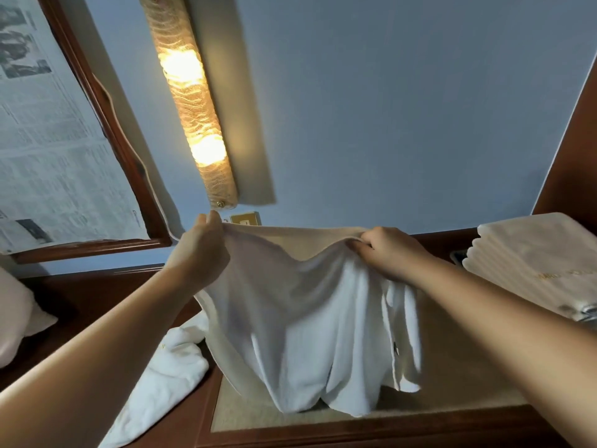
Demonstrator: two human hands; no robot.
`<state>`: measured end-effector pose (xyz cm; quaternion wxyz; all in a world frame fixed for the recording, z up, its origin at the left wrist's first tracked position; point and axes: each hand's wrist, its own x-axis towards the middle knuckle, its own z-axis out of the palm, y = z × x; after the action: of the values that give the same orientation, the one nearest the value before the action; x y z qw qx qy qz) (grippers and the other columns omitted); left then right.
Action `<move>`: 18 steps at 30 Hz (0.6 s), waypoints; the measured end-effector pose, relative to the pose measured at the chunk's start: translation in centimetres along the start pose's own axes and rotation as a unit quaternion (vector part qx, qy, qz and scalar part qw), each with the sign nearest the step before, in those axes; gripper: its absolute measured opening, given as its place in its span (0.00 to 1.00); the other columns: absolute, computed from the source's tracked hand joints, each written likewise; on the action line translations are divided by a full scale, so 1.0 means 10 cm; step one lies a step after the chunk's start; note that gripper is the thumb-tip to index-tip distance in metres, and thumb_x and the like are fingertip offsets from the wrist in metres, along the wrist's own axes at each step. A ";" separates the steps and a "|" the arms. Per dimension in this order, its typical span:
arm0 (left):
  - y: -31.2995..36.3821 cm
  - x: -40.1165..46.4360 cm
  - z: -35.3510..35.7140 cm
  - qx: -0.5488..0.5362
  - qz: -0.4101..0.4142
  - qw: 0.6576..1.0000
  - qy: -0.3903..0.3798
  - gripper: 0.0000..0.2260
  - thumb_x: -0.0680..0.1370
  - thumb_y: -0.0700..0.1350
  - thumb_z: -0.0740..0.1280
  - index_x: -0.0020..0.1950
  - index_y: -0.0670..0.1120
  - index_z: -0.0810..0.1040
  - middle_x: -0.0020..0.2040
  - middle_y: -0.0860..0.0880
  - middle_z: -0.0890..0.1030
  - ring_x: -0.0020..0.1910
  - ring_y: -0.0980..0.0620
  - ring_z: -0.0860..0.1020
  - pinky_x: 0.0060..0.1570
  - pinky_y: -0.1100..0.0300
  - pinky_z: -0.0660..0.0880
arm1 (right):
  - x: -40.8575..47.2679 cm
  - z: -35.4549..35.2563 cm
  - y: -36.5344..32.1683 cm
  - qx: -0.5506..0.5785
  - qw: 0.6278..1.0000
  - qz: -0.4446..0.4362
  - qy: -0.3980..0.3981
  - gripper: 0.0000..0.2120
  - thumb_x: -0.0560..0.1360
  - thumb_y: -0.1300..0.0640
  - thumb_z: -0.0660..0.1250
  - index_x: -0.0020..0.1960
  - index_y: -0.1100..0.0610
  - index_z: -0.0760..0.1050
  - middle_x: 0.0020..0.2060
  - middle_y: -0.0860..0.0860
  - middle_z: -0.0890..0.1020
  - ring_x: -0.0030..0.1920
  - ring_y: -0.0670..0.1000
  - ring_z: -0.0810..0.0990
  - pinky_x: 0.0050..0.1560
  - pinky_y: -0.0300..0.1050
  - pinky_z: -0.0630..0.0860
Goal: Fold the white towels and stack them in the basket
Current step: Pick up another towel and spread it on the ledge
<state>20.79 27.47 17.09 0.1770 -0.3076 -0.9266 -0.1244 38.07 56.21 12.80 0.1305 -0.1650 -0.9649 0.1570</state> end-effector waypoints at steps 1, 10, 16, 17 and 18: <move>0.08 -0.02 0.01 -0.012 -0.014 1.000 -0.011 0.06 0.83 0.34 0.58 0.59 0.40 0.71 0.50 0.43 0.75 0.40 0.45 0.73 0.42 0.50 0.71 | 0.01 0.00 -0.05 -0.021 1.000 -0.003 0.002 0.25 0.85 0.38 0.53 0.37 0.52 0.69 0.39 0.49 0.73 0.47 0.58 0.78 0.43 0.49 0.67; 0.76 -0.21 -0.04 -0.002 0.132 0.986 -0.103 0.47 0.60 0.87 0.58 0.73 0.65 0.63 0.55 0.54 0.85 0.56 0.45 0.82 0.49 0.51 0.76 | 0.01 -0.12 -0.51 -0.032 0.996 -0.078 -0.003 0.21 0.85 0.37 0.52 0.66 0.44 0.78 0.48 0.43 0.66 0.56 0.55 0.78 0.48 0.48 0.66; 0.82 -0.18 0.13 -0.095 0.072 0.985 -0.124 0.35 0.64 0.83 0.63 0.65 0.66 0.74 0.51 0.60 0.83 0.54 0.52 0.82 0.51 0.51 0.79 | -0.05 -0.23 -0.55 0.006 0.987 -0.161 0.006 0.15 0.83 0.38 0.58 0.59 0.42 0.80 0.42 0.41 0.70 0.40 0.44 0.71 0.41 0.44 0.65; 0.80 -0.19 0.16 -0.117 0.072 0.984 -0.113 0.26 0.68 0.78 0.66 0.58 0.64 0.77 0.47 0.60 0.82 0.51 0.52 0.82 0.48 0.53 0.78 | -0.06 -0.26 -0.53 -0.003 0.985 -0.170 0.003 0.14 0.83 0.38 0.59 0.57 0.42 0.81 0.41 0.41 0.70 0.39 0.45 0.71 0.39 0.42 0.64; 0.79 -0.19 0.19 -0.140 0.075 0.983 -0.095 0.16 0.73 0.70 0.68 0.52 0.61 0.78 0.42 0.60 0.81 0.47 0.51 0.81 0.44 0.54 0.77 | -0.07 -0.30 -0.51 -0.018 0.984 -0.175 0.001 0.13 0.83 0.39 0.60 0.53 0.44 0.81 0.40 0.42 0.70 0.38 0.45 0.71 0.37 0.43 0.63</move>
<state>26.61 33.29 15.53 0.0522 -0.4086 -0.8869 -0.2092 38.18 52.14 17.17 0.1539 0.0035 -0.9814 0.1146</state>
